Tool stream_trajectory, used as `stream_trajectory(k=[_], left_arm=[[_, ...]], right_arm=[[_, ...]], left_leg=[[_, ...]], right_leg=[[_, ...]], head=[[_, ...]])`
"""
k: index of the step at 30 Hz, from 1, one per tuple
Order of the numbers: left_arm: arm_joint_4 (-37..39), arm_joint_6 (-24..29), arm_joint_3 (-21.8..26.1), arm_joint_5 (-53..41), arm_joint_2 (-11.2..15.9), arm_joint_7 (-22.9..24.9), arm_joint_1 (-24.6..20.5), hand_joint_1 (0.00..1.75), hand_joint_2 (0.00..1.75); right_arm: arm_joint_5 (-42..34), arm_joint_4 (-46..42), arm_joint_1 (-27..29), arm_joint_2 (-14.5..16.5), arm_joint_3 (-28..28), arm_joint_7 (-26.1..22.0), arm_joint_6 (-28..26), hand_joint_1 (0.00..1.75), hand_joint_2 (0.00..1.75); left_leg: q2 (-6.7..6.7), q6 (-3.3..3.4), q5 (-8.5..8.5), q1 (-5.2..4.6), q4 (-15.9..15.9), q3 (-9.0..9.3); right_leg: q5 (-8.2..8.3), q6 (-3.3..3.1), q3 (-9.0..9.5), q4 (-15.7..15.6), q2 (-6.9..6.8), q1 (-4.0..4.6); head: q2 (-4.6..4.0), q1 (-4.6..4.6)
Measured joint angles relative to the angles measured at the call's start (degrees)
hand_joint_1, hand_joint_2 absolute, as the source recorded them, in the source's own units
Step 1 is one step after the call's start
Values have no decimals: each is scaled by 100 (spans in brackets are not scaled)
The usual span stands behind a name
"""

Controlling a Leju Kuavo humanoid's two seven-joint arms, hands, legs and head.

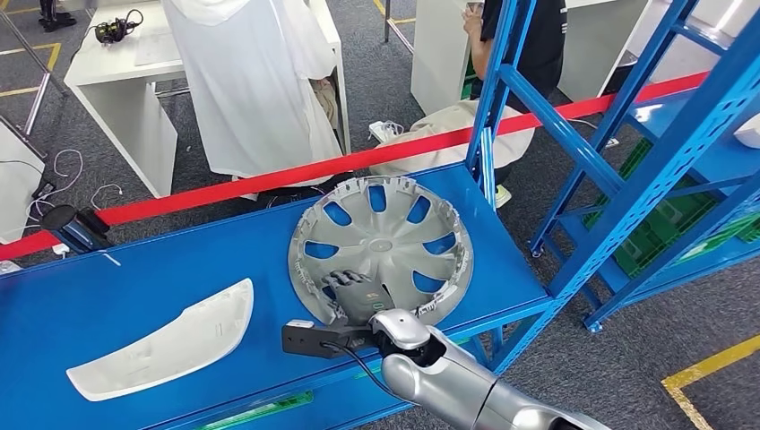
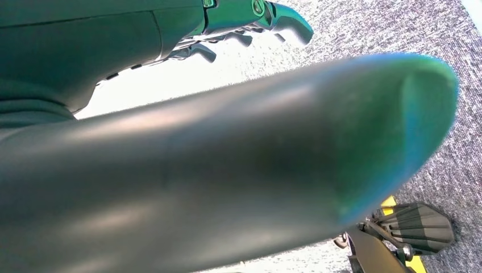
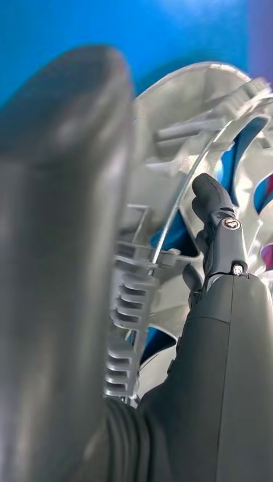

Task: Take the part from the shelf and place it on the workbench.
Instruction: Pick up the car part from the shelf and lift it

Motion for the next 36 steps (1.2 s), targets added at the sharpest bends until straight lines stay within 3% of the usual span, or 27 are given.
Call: stream_trajectory(k=[2, 6, 20, 24, 36], left_arm=[[0, 1, 2, -4, -4, 0, -1, 0, 0], [0, 1, 7, -10, -14, 12, 1, 0, 0], [0, 3, 11, -54, -22, -33, 23, 0, 0], [0, 3, 12, -62, -22, -31, 24, 0, 0], [-2, 3, 14, -81, -24, -37, 21, 0, 0]], right_arm=[[89, 74, -3, 36, 1, 79, 15, 0, 0], [106, 173, -6, 72, 2, 90, 15, 0, 175], [97, 139, 61, 80, -6, 160, -218, 1, 175], [94, 133, 72, 80, -14, 162, -208, 175, 175], [59, -37, 142, 73, -71, 157, -298, 175, 175]], left_leg=[[0, 0, 0, 0, 0, 3], [0, 2, 3, 0, 0, 5], [0, 2, 9, -1, 4, 12], [0, 1, 11, 0, 4, 12], [11, 0, 11, 0, 4, 18]], right_leg=[[-1, 0, 1, 0, 0, 0], [0, 1, 4, 0, 0, 0], [6, 9, 11, -1, 0, -2], [6, 9, 11, -1, 0, -1], [12, 11, 11, -2, 12, -2]], head=[[-1, 0], [0, 0], [-1, -1], [-1, 1], [-1, 1]])
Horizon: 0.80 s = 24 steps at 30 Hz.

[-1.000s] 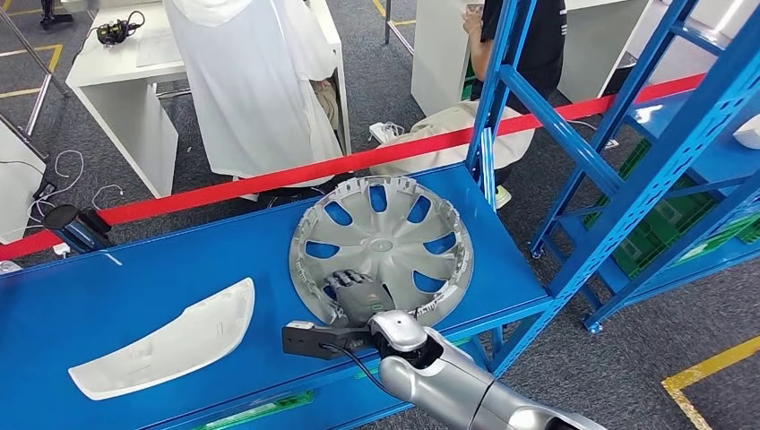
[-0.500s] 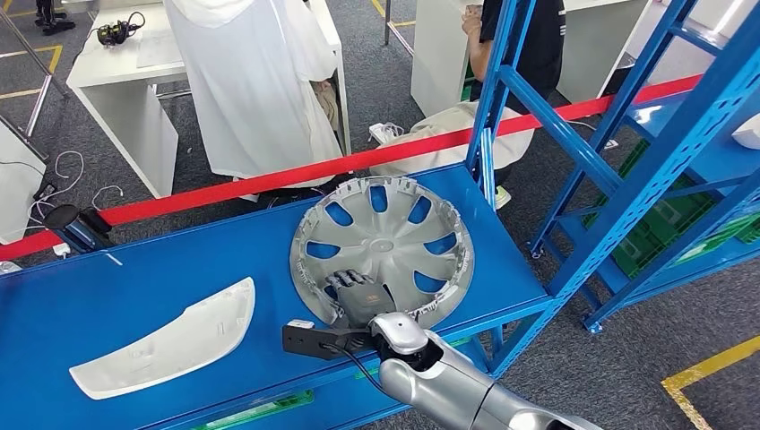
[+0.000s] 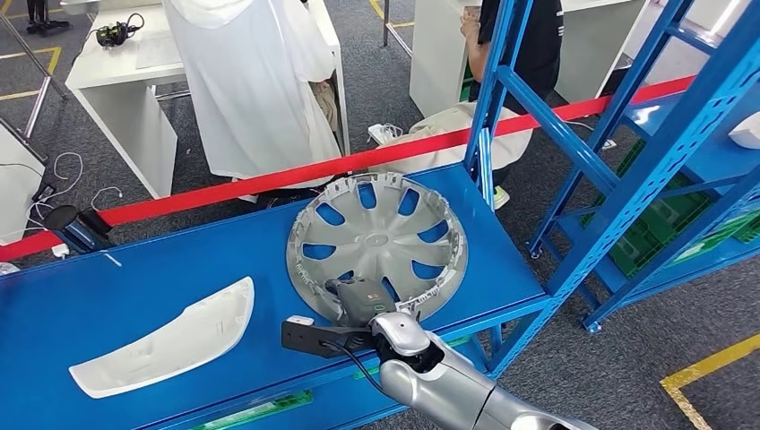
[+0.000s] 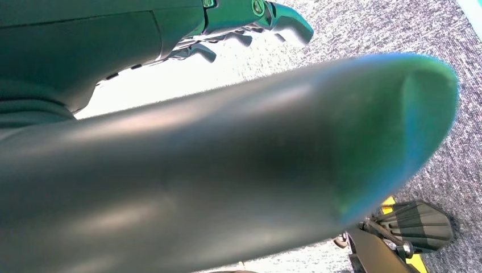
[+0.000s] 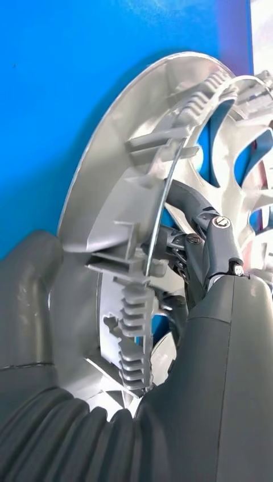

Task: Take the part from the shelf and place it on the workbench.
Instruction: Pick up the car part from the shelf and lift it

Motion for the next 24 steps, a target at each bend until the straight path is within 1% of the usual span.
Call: stream_trajectory(k=[24], left_arm=[[-4, 9, 41, -19, -2, 2, -3, 0, 0]], right_arm=[[-44, -302, 197, -36, -124, -1, 21, 175, 175]], left_leg=[[-1, -4, 6, 0, 0, -9]], right_leg=[[6, 0, -9, 0, -1, 1]], head=[[0, -1]])
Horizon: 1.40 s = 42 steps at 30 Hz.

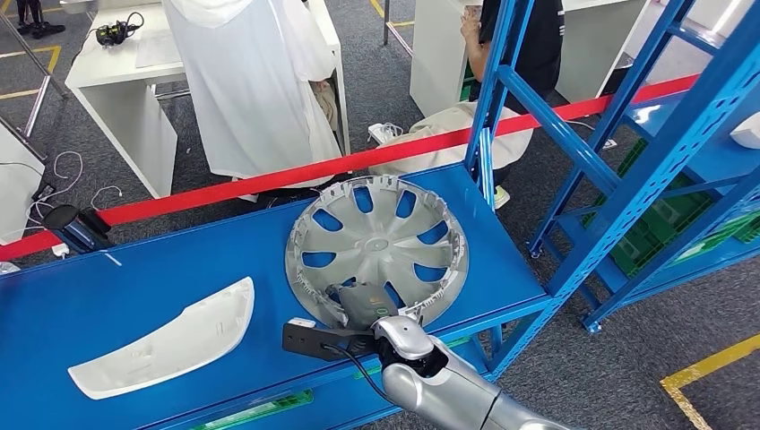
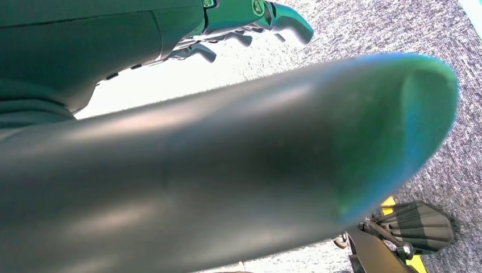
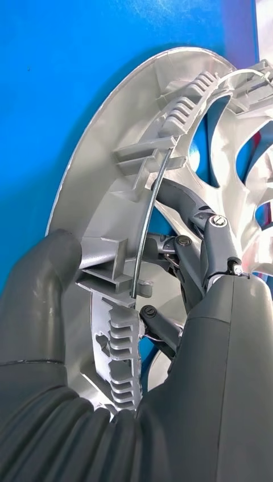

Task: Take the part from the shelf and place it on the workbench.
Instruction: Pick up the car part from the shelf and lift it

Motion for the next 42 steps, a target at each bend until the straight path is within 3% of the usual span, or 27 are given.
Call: stream_trajectory(k=[10, 15, 19, 24, 31, 32, 34, 35, 36, 38, 42], left_arm=[[0, 0, 39, 0, 0, -14, -1, 0, 0], [0, 0, 66, -17, 0, -70, 0, 0, 0], [0, 0, 90, -45, -3, -135, -10, 0, 175], [0, 15, 102, -80, -25, -153, -47, 0, 175], [0, 74, 138, -85, -53, -111, -84, 0, 175], [0, 83, 140, -82, -54, -108, -86, 0, 175], [0, 96, 152, -60, -55, -105, -87, 0, 175], [0, 99, 164, -46, -55, -105, -87, 0, 131], [0, 102, 179, -32, -55, -105, -87, 0, 87], [0, 103, 211, -13, -55, -105, -86, 0, 0], [0, 118, 261, 21, -55, -131, -69, 0, 0]], right_arm=[[-74, -163, 33, -43, -44, -39, -76, 175, 175], [314, -936, 175, -210, -128, -125, -514, 175, 175], [873, -2170, 93, -374, -146, -360, -953, 175, 175], [1102, -3123, -161, -436, -145, -565, -1099, 175, 175], [1086, -3562, -568, -434, -113, -845, -1344, 175, 175], [1051, -3592, -638, -429, -103, -880, -1369, 145, 175], [956, -3622, -757, -416, -79, -910, -1380, 62, 175], [903, -3626, -811, -410, -66, -905, -1358, 18, 131], [844, -3627, -856, -407, -55, -882, -1306, 4, 87], [678, -3610, -921, -404, -32, -772, -1072, 0, 0], [298, -3305, -958, -402, 19, -470, -370, 0, 0]], left_leg=[[-1, 0, 0, 0, 0, -9], [-3, 1, 4, -1, 2, -29], [1, 0, 7, -1, 2, -42], [0, 1, 7, 0, 2, -42], [0, 5, 12, 0, 2, -43], [-1, 6, 12, 0, 2, -43], [-2, 7, 13, 0, 2, -44], [-2, 7, 13, 0, 2, -44], [-2, 7, 13, 0, 2, -44], [-3, 7, 13, 0, 2, -45], [-4, 7, 13, 0, 2, -47]], right_leg=[[0, 0, -7, 0, 0, -1], [6, 1, -22, 1, -1, -1], [15, -5, -37, 1, 6, -1], [14, -6, -38, 1, 2, 0], [15, -6, -34, 2, 2, 1], [16, -6, -33, 2, 1, 1], [16, -5, -32, 2, -2, 1], [16, -5, -32, 2, -2, 1], [16, -5, -32, 2, -3, 1], [16, -5, -32, 2, -4, 1], [15, -5, -33, 2, -5, 1]], head=[[1, 0], [-1, 1], [-1, -1], [0, -1], [0, 0], [0, 1], [0, 1], [1, 1], [1, 1], [1, 1], [0, 1]])
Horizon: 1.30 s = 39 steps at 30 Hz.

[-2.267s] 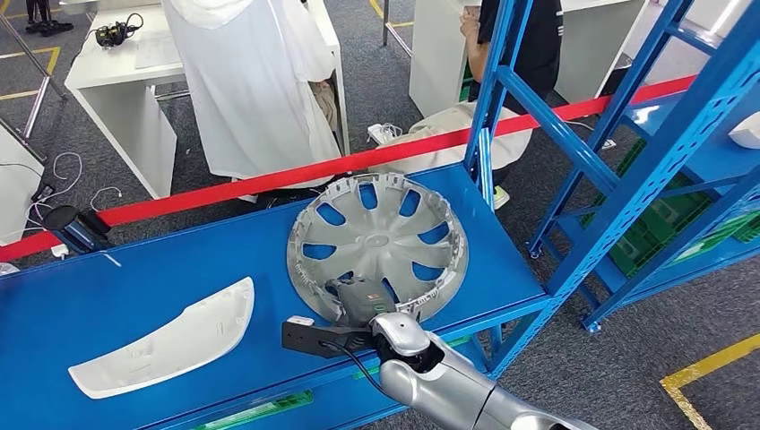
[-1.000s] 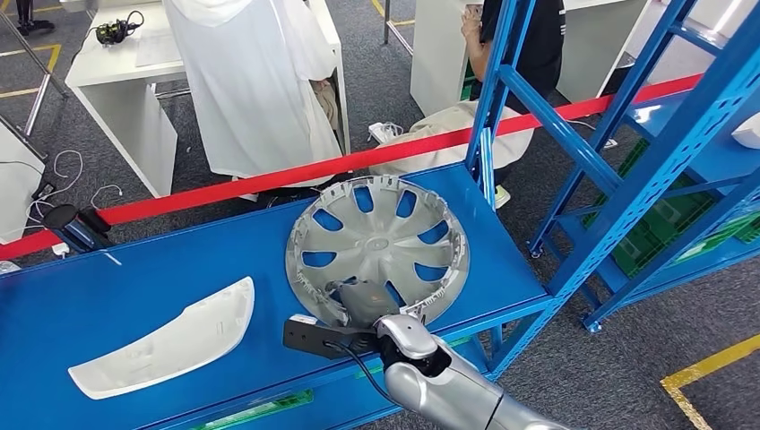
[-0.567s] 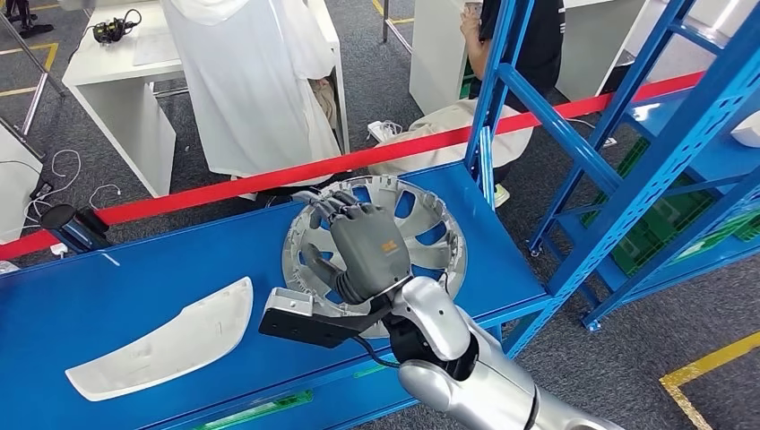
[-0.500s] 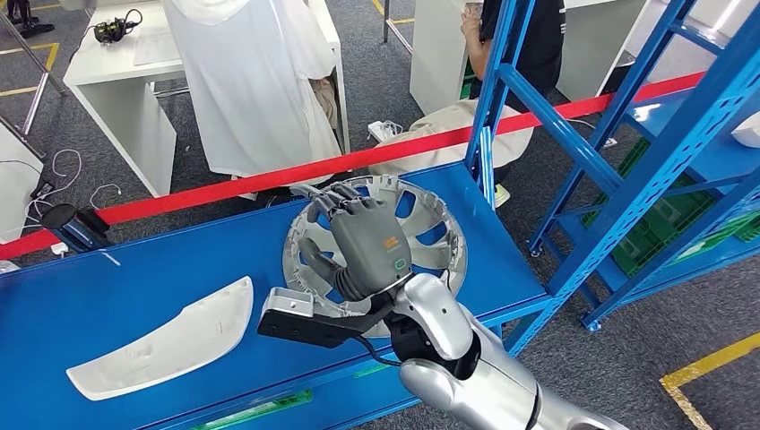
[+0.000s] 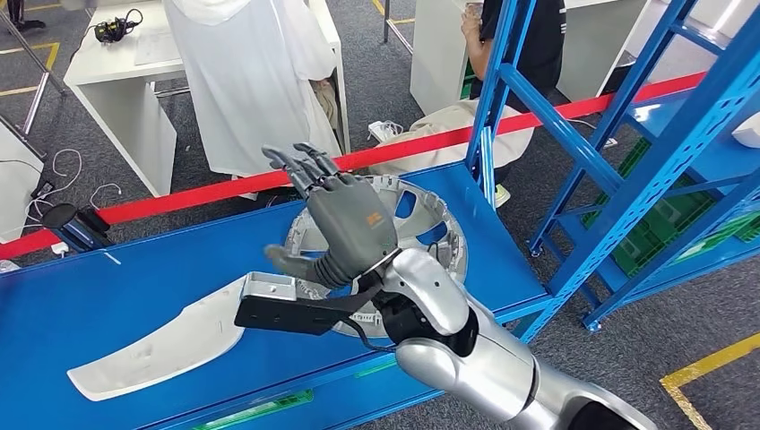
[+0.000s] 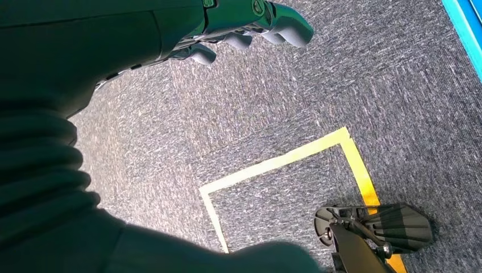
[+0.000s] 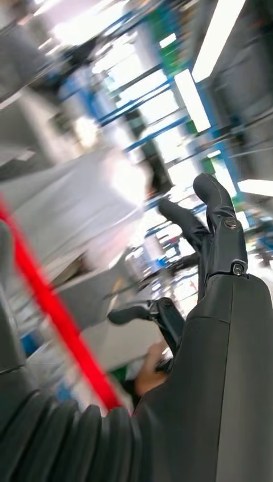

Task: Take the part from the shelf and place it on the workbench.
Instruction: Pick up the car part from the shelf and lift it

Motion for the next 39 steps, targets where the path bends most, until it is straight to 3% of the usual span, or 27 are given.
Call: stream_trajectory(k=[3, 11, 18, 23, 32, 36, 39], left_arm=[[0, 6, 35, 3, -2, -24, 21, 0, 0], [1, 7, 47, -4, -2, -25, 30, 0, 0], [0, -36, 63, -222, -2, 60, 102, 0, 0], [-1, -52, 63, -282, -1, 46, 95, 0, 0], [-7, -52, 63, -275, -1, 35, 71, 0, 0], [-7, -52, 64, -273, -2, 50, 72, 0, 0], [-7, -52, 66, -262, -2, 72, 78, 0, 0]], right_arm=[[-232, 398, 2, 4, 36, 59, 307, 0, 0], [-382, 624, 10, 19, 55, 64, 443, 0, 0], [-1087, 2764, 480, 272, 182, 116, 678, 0, 0], [-992, 3171, 873, 413, 270, 68, 585, 0, 0], [-817, 3372, 889, 533, 435, 152, 582, 0, 0], [-827, 3376, 890, 537, 455, 160, 584, 0, 175], [-874, 3375, 899, 536, 455, 188, 594, 0, 175]], left_leg=[[0, 0, 0, 0, 0, -1], [-1, 0, 0, 0, 0, 0], [-13, 0, -1, 0, 0, -7], [-9, -2, -3, 1, 0, -8], [3, -9, -8, 3, -1, 21], [4, -9, -8, 3, -1, 28], [5, -9, -8, 3, -1, 31]], right_leg=[[0, 0, -1, 0, -1, 0], [0, 0, 0, 0, -1, 0], [-4, -1, -6, 0, -10, 1], [-7, -2, -10, 0, -2, 1], [-10, -6, 4, 0, 8, 2], [-10, -6, 12, 0, 9, 2], [-10, -6, 14, 0, 10, 2]], head=[[0, 0], [0, -1], [2, -1], [1, -1], [0, -1], [1, -1], [0, -1]])
